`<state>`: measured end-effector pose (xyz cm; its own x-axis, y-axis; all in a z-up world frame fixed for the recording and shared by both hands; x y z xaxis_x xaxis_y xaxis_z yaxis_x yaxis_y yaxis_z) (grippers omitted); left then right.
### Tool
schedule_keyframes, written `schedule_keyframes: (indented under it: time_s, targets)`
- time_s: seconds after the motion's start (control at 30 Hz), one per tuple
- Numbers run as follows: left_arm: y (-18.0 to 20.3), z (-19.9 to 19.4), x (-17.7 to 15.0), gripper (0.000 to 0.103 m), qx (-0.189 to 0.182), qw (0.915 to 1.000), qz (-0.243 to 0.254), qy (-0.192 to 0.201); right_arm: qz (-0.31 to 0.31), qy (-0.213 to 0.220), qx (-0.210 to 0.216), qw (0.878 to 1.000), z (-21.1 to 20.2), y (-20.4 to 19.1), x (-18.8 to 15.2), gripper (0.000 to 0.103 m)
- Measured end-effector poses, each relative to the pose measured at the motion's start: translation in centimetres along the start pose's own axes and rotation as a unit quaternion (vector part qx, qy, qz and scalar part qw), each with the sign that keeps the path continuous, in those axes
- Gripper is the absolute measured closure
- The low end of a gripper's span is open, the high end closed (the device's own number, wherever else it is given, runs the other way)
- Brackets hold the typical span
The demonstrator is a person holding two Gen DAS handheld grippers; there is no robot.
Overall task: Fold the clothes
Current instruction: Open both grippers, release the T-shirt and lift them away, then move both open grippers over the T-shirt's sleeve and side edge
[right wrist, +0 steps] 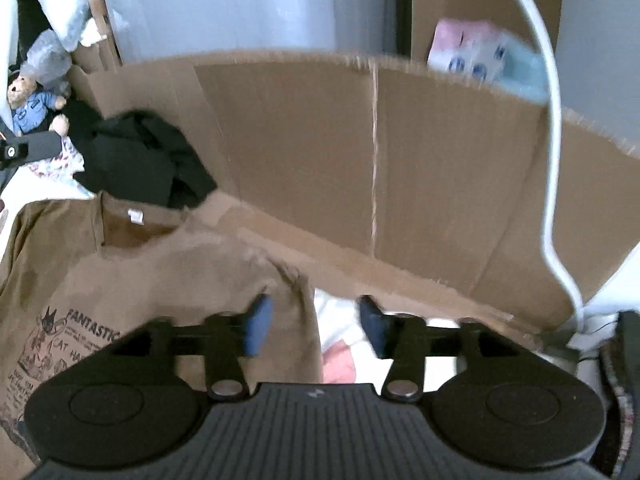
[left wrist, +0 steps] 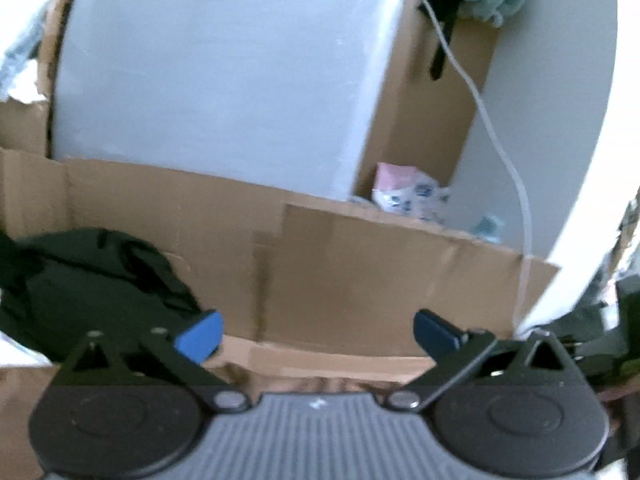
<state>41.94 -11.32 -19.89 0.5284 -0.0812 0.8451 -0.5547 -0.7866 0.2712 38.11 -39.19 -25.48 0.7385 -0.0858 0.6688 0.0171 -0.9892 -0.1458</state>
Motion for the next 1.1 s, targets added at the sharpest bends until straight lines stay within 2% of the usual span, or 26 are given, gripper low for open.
schedule_keyframes:
  time_s: [0.1,0.27,0.43,0.57,0.63,0.8,0.9,1.1]
  targets:
    - [1.5,-1.2,0.2,0.0,0.003,0.9997,0.004,0.025,0.02,0.042,0.009,0.999,-2.4,0.2,0.7,0.015]
    - [3.8,-3.0,0.1,0.0,-0.016,0.9978,0.005,0.064,0.02,0.08,-0.002,0.997,-4.6,0.3,1.4,0.011]
    - [4.8,-2.9,-0.8,0.0,-0.066,0.997,-0.02,0.035,-0.001,0.117,-0.003,0.993,-6.5,-0.2,1.1,0.005]
    - [5.4,-3.2,-1.7,0.0,-0.076,0.9965,0.002,0.036,-0.014,0.126,-0.008,0.992,-7.2,-0.6,0.1,0.005]
    - [5.6,-3.2,-2.4,0.0,-0.084,0.996,0.018,0.022,-0.015,0.118,0.003,0.993,-7.2,-0.8,-0.7,0.005]
    - [5.7,-3.7,-3.4,0.0,-0.047,0.9981,0.035,0.018,-0.028,0.119,0.007,0.992,-7.1,-1.7,-2.6,0.005]
    - [5.8,-3.9,-3.6,0.0,-0.049,0.9979,0.031,0.028,-0.01,0.127,0.023,0.992,-7.5,-2.0,-3.5,0.005]
    - [6.0,-4.0,-4.7,0.0,-0.039,0.9976,0.053,0.018,0.002,0.13,0.025,0.991,-7.4,-2.2,-5.2,0.005]
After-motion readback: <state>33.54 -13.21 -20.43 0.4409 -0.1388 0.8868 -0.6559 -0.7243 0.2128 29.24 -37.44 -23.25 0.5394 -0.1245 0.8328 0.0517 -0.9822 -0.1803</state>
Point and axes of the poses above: each gripper's, at about its wrist camera, not at the fingertips, and z roughly the way its jaws point, y to its right, x to its top, the point moved 5 cm from there along z, roughly the way its jaws point, and after that the axes turned 1 degree about y, right-handed, at the moved point
